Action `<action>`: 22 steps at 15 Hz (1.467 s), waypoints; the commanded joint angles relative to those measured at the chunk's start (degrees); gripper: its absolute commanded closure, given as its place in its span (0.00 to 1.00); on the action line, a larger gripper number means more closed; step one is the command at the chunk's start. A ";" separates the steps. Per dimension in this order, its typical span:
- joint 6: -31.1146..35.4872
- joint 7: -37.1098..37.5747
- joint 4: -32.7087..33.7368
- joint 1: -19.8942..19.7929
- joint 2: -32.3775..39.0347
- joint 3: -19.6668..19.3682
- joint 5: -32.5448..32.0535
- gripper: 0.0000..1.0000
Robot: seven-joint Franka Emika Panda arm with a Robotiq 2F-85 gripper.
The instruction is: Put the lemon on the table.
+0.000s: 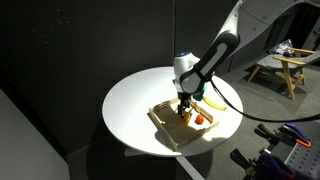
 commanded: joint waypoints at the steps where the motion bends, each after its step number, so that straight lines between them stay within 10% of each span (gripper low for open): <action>1: -0.72 0.11 1.73 0.42 1.18 -0.62 -1.35 0.00; 5: -0.70 0.19 1.94 0.47 1.62 -0.77 -1.39 0.00; 6: -0.76 0.27 2.06 0.51 1.71 -0.83 -1.40 0.25; 11: -0.77 0.40 2.28 0.63 1.77 -1.01 -1.47 0.59; 22: -6.22 2.69 0.97 1.48 -4.03 -1.84 -1.11 0.60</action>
